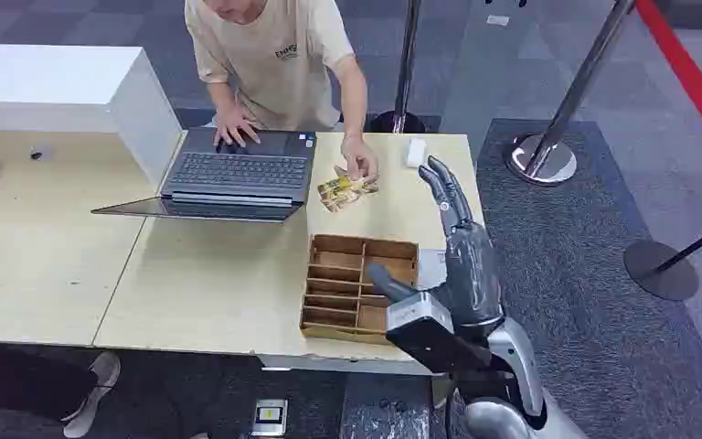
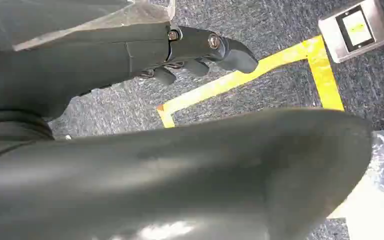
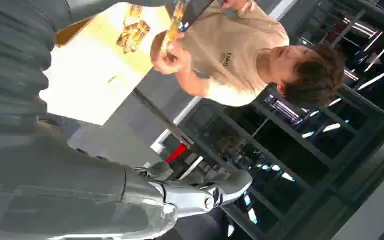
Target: Pass the card to the sensor for recognition and then transmit it.
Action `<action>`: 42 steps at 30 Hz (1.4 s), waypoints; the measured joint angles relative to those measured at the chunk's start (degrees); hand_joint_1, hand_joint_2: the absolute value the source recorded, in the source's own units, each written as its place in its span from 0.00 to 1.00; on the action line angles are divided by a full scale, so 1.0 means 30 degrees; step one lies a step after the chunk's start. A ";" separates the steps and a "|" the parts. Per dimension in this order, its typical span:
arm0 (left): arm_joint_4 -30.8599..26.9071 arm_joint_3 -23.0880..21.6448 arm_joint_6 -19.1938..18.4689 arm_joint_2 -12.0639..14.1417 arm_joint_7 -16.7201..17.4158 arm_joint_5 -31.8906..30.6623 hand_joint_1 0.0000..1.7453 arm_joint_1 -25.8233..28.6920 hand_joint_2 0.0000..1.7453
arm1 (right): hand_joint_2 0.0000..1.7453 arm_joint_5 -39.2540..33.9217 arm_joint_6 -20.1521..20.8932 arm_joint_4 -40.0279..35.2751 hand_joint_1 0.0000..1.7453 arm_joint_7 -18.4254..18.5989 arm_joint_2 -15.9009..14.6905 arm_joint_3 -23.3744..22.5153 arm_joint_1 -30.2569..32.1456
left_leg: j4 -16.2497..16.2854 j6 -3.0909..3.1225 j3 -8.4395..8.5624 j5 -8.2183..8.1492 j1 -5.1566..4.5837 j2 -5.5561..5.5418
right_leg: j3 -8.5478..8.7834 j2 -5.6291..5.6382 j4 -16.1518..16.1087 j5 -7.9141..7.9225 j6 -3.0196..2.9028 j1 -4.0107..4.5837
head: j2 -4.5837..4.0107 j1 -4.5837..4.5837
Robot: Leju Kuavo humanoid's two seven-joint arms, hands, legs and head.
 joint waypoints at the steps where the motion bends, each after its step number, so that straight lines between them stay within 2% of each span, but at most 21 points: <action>1: 0.0000 0.0007 -0.0007 -0.0007 0.0000 0.0000 0.00 0.0001 0.00 | 1.00 0.0513 0.0051 0.0007 0.00 0.0132 -0.0007 0.0007 -0.0034 | 0.0000 0.0000 -0.0001 0.0000 0.0000 0.0000 | 0.0001 0.0000 0.0000 0.0000 0.0000 0.0000 | 0.0000 0.0000; 5: 0.0000 0.0007 -0.0029 -0.0007 0.0051 0.0000 0.00 -0.0006 0.00 | 1.00 0.3625 0.0736 0.0160 0.00 0.0970 -0.0204 0.0007 -0.0612 | 0.0000 0.0001 0.0001 0.0001 -0.0001 0.0002 | 0.0002 0.0001 0.0000 0.0002 0.0000 -0.0001 | 0.0000 0.0000; 10: 0.0000 0.0000 -0.0051 0.0001 0.0072 0.0014 0.00 -0.0022 0.00 | 1.00 0.7058 0.1290 0.0590 0.00 0.1370 -0.0532 0.0160 -0.1390 | 0.0000 0.0000 0.0000 0.0001 -0.0003 -0.0001 | 0.0002 0.0002 0.0000 0.0002 0.0000 -0.0003 | 0.0000 0.0000; 13: 0.0000 0.0000 -0.0058 -0.0006 0.0072 0.0051 0.00 -0.0020 0.00 | 1.00 0.9048 0.1057 0.1070 0.00 0.1414 -0.0612 0.0298 -0.1715 | 0.0000 0.0000 -0.0004 0.0001 -0.0002 -0.0002 | 0.0002 -0.0001 0.0000 0.0001 0.0000 -0.0002 | 0.0000 0.0007; 17: 0.0000 0.0000 -0.0080 -0.0007 0.0066 0.0066 0.00 -0.0029 0.00 | 1.00 1.0829 -0.0089 0.1990 0.00 0.1443 -0.0627 0.0627 -0.1881 | 0.0000 0.0000 -0.0005 -0.0001 -0.0001 -0.0013 | 0.0000 0.0000 0.0000 0.0000 0.0000 0.0000 | 0.0000 -0.0007; 24: 0.0000 0.0000 0.0241 -0.0153 0.0197 0.0066 0.00 -0.0049 0.00 | 1.00 1.1396 -0.1516 0.3767 0.00 0.1501 -0.0605 0.1166 -0.1900 | 0.0000 0.0000 -0.0006 0.0000 -0.0001 -0.0018 | 0.0002 -0.0002 0.0000 0.0000 0.0001 -0.0001 | 0.0000 0.0000; 40: 0.0000 -0.0291 0.0292 -0.0342 0.0298 -0.0015 0.00 -0.0053 0.00 | 1.00 1.1666 -0.1734 0.6316 0.00 0.1297 -0.0401 0.2222 -0.2009 | 0.0000 0.0000 -0.0005 0.0000 -0.0001 -0.0019 | 0.0001 -0.0002 0.0000 0.0000 0.0000 -0.0001 | 0.0000 0.0000; 41: 0.0000 -0.0299 0.0292 -0.0342 0.0335 -0.0015 0.00 -0.0054 0.00 | 1.00 1.1629 -0.1727 0.6404 0.09 0.1290 -0.0393 0.2266 -0.2021 | 0.0000 0.0000 -0.0005 0.0000 -0.0001 -0.0018 | 0.0001 -0.0002 0.0000 0.0000 0.0000 -0.0001 | 0.0000 0.0000; 42: 0.0000 -0.0313 0.0291 -0.0349 0.0350 -0.0015 0.00 -0.0053 0.00 | 1.00 1.1579 -0.1712 0.6491 0.94 0.1261 -0.0371 0.2324 -0.2025 | 0.0000 0.0000 -0.0006 0.0000 -0.0001 -0.0018 | 0.0001 -0.0002 0.0000 0.0000 0.0000 -0.0001 | 0.0000 0.0000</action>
